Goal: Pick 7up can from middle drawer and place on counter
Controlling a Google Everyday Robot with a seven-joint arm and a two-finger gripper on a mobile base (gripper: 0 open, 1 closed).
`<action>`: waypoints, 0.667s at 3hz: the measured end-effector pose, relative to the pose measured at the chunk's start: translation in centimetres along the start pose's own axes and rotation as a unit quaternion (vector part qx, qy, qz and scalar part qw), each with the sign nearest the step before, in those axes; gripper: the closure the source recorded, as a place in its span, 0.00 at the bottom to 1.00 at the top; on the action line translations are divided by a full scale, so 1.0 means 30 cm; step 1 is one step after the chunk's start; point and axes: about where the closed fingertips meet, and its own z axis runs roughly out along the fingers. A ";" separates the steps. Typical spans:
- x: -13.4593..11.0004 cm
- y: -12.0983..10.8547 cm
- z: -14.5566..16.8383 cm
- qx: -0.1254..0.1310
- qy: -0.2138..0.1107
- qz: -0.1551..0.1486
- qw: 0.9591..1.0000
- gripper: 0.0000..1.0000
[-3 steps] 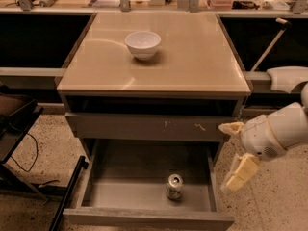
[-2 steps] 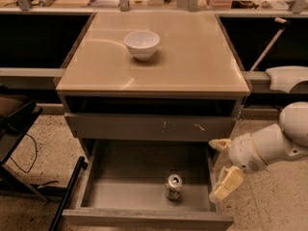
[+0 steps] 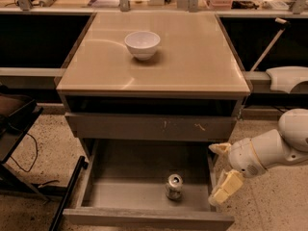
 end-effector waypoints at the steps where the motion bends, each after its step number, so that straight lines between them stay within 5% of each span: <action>1: 0.067 -0.011 0.126 0.006 0.010 0.012 1.000 0.00; 2: 0.093 -0.160 0.270 0.047 0.007 0.031 0.998 0.00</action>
Offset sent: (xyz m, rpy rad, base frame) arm 0.1281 0.0343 -0.1430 -0.0884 -0.1439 -0.3017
